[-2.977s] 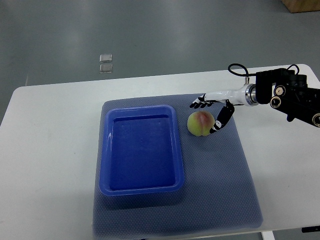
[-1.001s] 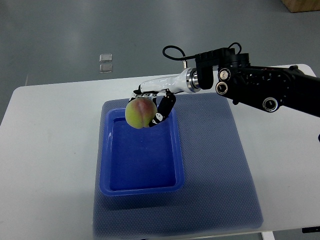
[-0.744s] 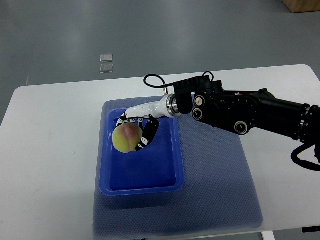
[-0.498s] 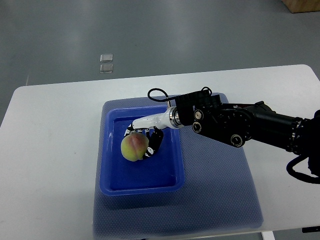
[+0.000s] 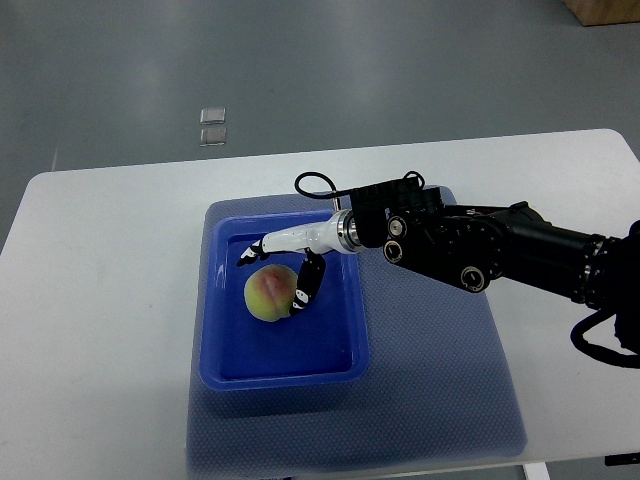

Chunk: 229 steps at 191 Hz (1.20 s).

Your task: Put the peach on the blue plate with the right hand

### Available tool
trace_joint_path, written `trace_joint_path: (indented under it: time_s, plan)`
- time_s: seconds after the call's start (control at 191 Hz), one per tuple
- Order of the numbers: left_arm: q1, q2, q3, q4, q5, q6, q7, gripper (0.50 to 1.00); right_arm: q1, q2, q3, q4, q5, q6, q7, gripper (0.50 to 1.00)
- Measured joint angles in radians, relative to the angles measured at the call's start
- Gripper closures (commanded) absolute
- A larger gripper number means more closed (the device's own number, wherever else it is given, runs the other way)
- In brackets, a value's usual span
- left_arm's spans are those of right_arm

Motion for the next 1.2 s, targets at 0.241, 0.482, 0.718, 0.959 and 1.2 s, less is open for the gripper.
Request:
trace_joint_path:
  time_s: [0.241, 0.482, 0.718, 0.959, 1.2]
  plan:
    - [0.000, 0.000, 0.000, 0.000, 0.000, 0.000, 0.000, 0.500, 0.045, -0.084, 0.152, 0.027, 0.069, 0.054, 0.000, 0.568]
    - [-0.001, 0.000, 0.002, -0.003, 0.001, 0.001, 0.000, 0.500, -0.026, -0.205, 0.409, 0.030, 0.344, 0.056, 0.004, 0.568]
    - [-0.002, 0.000, 0.002, -0.014, 0.001, 0.000, 0.000, 0.500, -0.248, -0.225, 0.652, 0.021, 0.621, -0.012, 0.008, 0.568]
    - [-0.002, 0.000, 0.001, -0.027, 0.001, 0.000, 0.000, 0.500, -0.437, -0.141, 0.885, 0.001, 0.913, -0.068, 0.111, 0.568]
    - [-0.002, 0.000, 0.001, -0.026, 0.001, 0.000, 0.001, 0.500, -0.468, -0.092, 0.915, -0.080, 1.102, -0.072, 0.260, 0.568]
